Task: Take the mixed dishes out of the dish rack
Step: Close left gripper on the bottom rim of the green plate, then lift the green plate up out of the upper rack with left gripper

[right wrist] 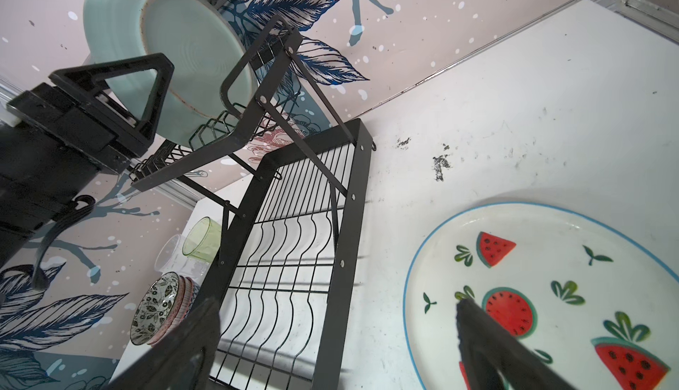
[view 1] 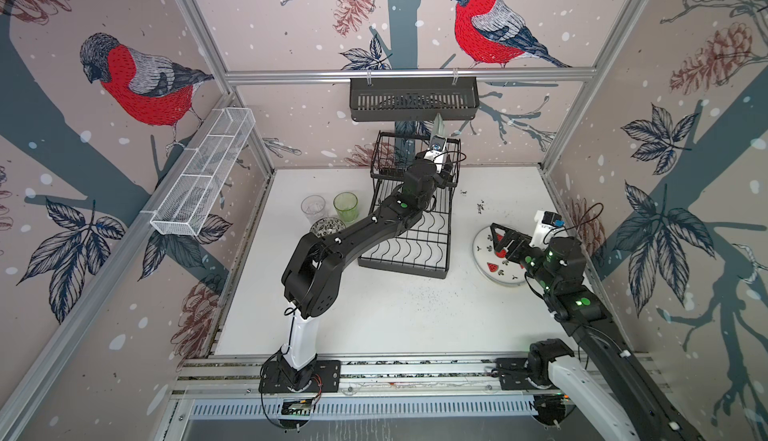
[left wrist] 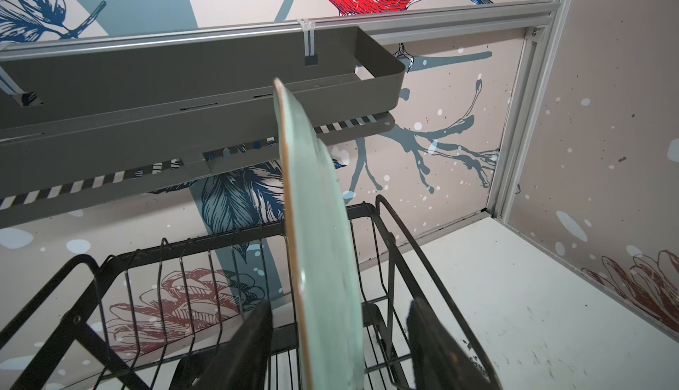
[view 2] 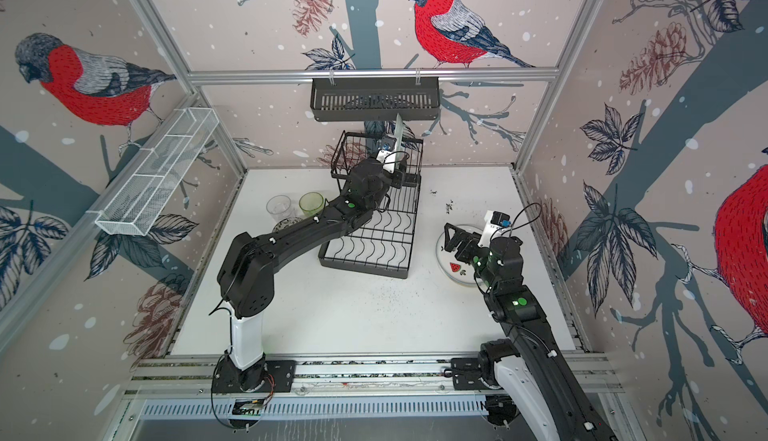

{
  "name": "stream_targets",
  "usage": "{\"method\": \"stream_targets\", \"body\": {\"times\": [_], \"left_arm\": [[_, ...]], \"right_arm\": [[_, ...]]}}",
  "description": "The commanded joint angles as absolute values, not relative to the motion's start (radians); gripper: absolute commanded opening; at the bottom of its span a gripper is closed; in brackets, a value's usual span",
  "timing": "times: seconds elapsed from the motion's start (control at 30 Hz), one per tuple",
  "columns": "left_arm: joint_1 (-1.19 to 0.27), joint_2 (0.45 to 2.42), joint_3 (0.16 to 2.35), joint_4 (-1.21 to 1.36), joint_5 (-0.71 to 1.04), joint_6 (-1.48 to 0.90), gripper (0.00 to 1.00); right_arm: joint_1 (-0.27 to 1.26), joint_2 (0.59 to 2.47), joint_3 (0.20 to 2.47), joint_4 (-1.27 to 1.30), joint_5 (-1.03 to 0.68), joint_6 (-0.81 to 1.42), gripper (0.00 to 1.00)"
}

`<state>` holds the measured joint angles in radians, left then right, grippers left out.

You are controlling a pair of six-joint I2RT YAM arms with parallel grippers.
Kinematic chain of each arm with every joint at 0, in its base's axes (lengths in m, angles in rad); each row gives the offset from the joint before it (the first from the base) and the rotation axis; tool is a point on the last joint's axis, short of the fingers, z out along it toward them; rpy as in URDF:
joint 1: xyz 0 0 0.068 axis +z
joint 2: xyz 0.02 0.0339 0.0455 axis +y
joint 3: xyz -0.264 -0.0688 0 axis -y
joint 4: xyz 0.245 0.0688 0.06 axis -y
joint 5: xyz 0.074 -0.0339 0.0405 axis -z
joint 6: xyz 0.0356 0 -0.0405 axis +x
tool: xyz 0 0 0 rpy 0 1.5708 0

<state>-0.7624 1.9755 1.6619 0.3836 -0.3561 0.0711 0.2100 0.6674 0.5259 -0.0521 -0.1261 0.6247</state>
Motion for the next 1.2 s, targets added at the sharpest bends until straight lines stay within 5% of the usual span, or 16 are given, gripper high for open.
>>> {"method": "stream_targets", "body": {"times": [0.0, 1.17], "left_arm": [[-0.761, 1.983, 1.67, 0.425, -0.352, 0.084, 0.58], [-0.756, 2.023, 1.739, 0.416, -0.366, 0.137, 0.23]], "right_arm": [[0.212, 0.668, 0.525, -0.044, -0.103, 0.629, 1.0], [0.202, 0.732, 0.529, -0.035, -0.074, 0.618, 1.0]]}}
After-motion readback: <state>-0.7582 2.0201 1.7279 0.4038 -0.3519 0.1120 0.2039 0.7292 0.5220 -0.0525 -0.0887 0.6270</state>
